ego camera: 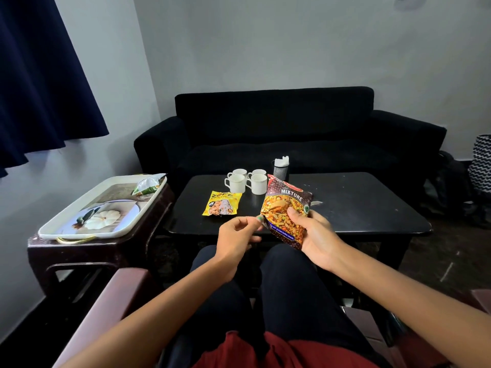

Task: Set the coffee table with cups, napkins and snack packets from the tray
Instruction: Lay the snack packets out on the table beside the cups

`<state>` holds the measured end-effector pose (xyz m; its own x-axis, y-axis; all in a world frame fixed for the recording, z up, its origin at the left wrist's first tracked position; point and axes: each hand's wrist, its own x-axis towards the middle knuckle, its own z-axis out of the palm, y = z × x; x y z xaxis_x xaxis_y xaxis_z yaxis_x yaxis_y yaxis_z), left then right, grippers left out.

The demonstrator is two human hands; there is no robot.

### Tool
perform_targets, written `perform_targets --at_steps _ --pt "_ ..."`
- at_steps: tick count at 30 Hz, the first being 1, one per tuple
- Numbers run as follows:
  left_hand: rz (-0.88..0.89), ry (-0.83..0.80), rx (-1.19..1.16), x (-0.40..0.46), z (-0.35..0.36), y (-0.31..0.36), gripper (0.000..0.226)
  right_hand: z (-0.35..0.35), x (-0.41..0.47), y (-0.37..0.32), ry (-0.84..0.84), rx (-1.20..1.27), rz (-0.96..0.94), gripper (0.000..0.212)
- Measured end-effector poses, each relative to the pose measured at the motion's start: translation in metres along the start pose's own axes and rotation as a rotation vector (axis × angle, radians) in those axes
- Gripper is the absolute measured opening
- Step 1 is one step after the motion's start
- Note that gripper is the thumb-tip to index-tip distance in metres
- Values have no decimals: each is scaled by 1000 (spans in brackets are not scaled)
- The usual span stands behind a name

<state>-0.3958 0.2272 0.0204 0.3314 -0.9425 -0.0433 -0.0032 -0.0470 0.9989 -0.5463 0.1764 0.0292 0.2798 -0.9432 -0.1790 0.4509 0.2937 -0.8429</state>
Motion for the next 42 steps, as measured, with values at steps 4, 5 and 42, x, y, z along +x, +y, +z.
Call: perform_targets --at_steps 4,5,42 --pt "-20 -27 39 -2 -1 -2 18 2 -1 6 14 -54 -77 42" --pt "-25 -8 26 -2 -1 -3 18 2 -1 7 18 -73 -92 43" --pt "302 209 39 15 -13 7 9 -11 2 -19 -72 -712 -231 25"
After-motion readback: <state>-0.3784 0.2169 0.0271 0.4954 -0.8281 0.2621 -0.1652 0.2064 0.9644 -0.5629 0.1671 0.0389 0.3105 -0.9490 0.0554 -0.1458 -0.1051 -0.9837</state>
